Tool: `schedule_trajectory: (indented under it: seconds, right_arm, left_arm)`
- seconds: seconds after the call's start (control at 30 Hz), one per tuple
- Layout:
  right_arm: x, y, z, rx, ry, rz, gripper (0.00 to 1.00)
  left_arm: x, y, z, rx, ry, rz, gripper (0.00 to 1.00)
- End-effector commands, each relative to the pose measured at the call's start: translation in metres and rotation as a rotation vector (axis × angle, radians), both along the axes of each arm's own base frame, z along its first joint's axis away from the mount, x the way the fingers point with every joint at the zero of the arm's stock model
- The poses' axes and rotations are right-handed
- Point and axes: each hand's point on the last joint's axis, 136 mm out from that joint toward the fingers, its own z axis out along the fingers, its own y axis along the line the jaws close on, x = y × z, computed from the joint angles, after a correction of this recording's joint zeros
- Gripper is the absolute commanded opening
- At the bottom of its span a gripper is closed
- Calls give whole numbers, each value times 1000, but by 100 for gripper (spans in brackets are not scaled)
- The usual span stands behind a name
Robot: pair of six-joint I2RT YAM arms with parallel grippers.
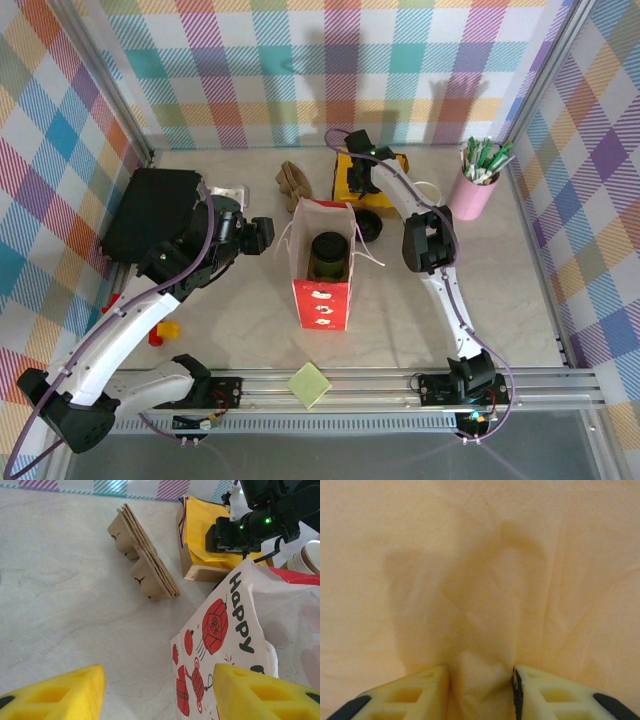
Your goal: Pack the takeout coffee
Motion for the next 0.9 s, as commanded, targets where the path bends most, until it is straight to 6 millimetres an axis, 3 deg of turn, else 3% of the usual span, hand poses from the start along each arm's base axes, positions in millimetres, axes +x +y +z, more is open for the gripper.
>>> schedule_trajectory:
  seconds: [0.0,0.2,0.47,0.67,0.87]
  right_arm:
    - [4,5,8,32,-15,9,33]
    - [8,7,34,50,-61,30,26]
    - [13,6,85,72,-154,54,12]
    - [9,3,134,76,-232,75,6]
    - [-8,0,203,127,-316,99,0]
  left_arm:
    - [-2,-5,7,-28,-26,-18,59]
    - [-1,-5,8,-28,-29,-20,59]
    - [-3,-4,11,-29,-33,-18,59]
    - [-4,-3,14,-33,-38,-18,59]
    - [-3,-6,17,-42,-38,-29,59]
